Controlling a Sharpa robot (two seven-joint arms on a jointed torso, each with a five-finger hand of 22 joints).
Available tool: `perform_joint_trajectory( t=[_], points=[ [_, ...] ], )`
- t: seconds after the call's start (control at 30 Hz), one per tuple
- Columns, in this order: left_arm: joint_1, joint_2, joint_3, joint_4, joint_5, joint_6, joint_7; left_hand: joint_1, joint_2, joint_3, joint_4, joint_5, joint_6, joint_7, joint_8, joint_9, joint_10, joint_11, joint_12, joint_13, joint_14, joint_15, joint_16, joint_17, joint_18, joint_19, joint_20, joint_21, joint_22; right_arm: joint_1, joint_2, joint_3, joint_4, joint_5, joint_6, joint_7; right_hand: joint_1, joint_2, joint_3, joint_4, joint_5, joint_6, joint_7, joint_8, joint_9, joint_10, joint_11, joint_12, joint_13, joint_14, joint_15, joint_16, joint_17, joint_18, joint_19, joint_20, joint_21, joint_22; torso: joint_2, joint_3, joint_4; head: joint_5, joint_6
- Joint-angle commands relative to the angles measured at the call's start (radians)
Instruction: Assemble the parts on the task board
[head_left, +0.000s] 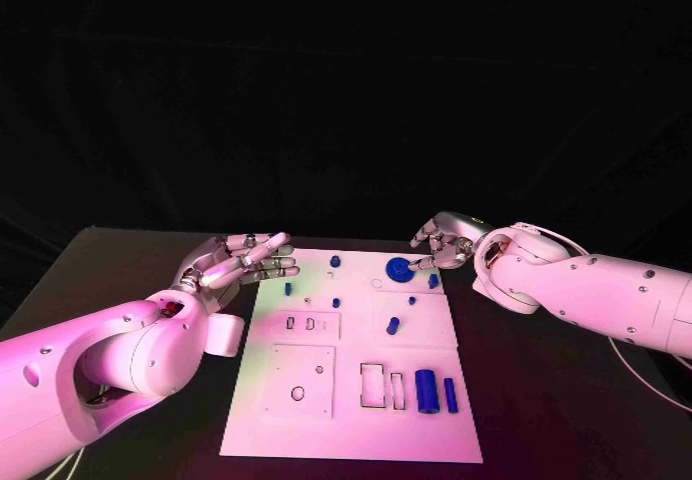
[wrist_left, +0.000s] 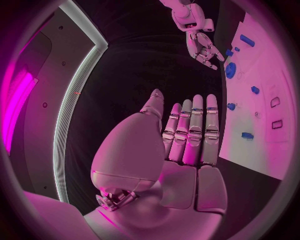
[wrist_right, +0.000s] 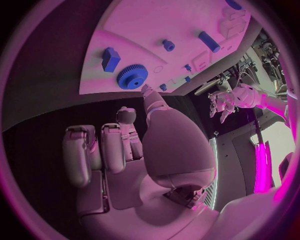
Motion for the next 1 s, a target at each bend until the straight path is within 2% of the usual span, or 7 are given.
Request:
perform_joint_trajectory(
  t=[0.03,0.33,0.63,0.77,1.0],
  points=[
    [0.001,0.002,0.001,-0.001,-0.004,0.019,0.003,0.008,0.003,-0.002,-0.007,0.003,-0.003,0.006,-0.005,-0.001,-0.002,0.004,-0.005,-0.002,0.004,0.006,-0.006,0.002,0.005,0.007,-0.001,0.001,-0.002,-0.002,0.014,0.0,-0.013,0.024,0.05,-0.009,0.009,0.002,-0.007,0.002,0.004,-0.009,0.0,0.007,0.002,-0.002,0.003,0.01,0.012,0.061,0.003,0.007,0.019,-0.019,0.042,0.009,0.003,0.176,0.001,0.0005,0.0013,0.002,-0.002],
    [0.001,0.003,0.001,-0.004,-0.004,0.019,0.002,0.008,0.003,-0.002,-0.007,0.003,-0.003,0.006,-0.005,-0.001,-0.002,0.004,-0.005,-0.002,0.004,0.006,-0.006,0.002,0.005,0.007,-0.001,0.001,-0.002,-0.004,0.047,-0.001,-0.039,0.024,0.072,-0.015,0.025,0.011,-0.024,0.013,0.011,-0.011,0.001,0.019,0.006,0.06,0.005,0.127,0.142,0.071,0.005,0.042,0.077,-0.024,0.054,0.012,0.015,0.195,0.0,-0.0006,0.0008,0.0,-0.008],
    [0.001,0.005,0.001,-0.007,-0.004,0.022,0.001,0.01,0.003,-0.002,-0.008,0.003,-0.003,0.005,-0.006,-0.001,-0.002,0.004,-0.006,-0.002,0.005,0.006,-0.007,0.002,0.005,0.007,-0.001,0.001,-0.002,-0.013,0.068,-0.002,-0.058,0.017,0.089,-0.016,0.036,0.018,-0.027,0.014,0.016,-0.01,0.001,0.024,0.008,0.073,0.005,0.158,0.178,0.073,0.006,0.05,0.091,-0.026,0.059,0.013,0.02,0.203,-0.001,-0.0004,0.003,-0.004,-0.011],
    [0.001,0.005,0.001,-0.009,-0.004,0.022,0.001,0.01,0.003,-0.002,-0.008,0.003,-0.003,0.005,-0.006,-0.001,-0.002,0.004,-0.006,-0.002,0.005,0.006,-0.007,0.002,0.005,0.007,-0.001,0.001,-0.002,-0.015,0.075,-0.002,-0.068,0.02,0.093,-0.015,0.039,0.021,-0.027,0.014,0.017,-0.01,0.001,0.025,0.008,0.08,0.005,0.168,0.19,0.073,0.006,0.052,0.094,-0.026,0.061,0.013,0.021,0.204,-0.001,-0.0008,0.0005,-0.002,-0.009],
    [0.001,0.005,0.001,-0.01,-0.004,0.023,0.0,0.01,0.003,-0.002,-0.008,0.003,-0.003,0.005,-0.006,-0.001,-0.002,0.004,-0.006,-0.002,0.005,0.006,-0.007,0.002,0.005,0.007,-0.001,0.001,-0.002,-0.018,0.084,-0.002,-0.082,0.021,0.098,-0.015,0.049,0.029,-0.024,0.012,0.021,-0.008,0.001,0.028,0.009,0.082,0.005,0.179,0.202,0.074,0.006,0.056,0.101,-0.027,0.062,0.013,0.023,0.207,0.0,0.0001,0.0016,0.0,-0.01]
  ],
)
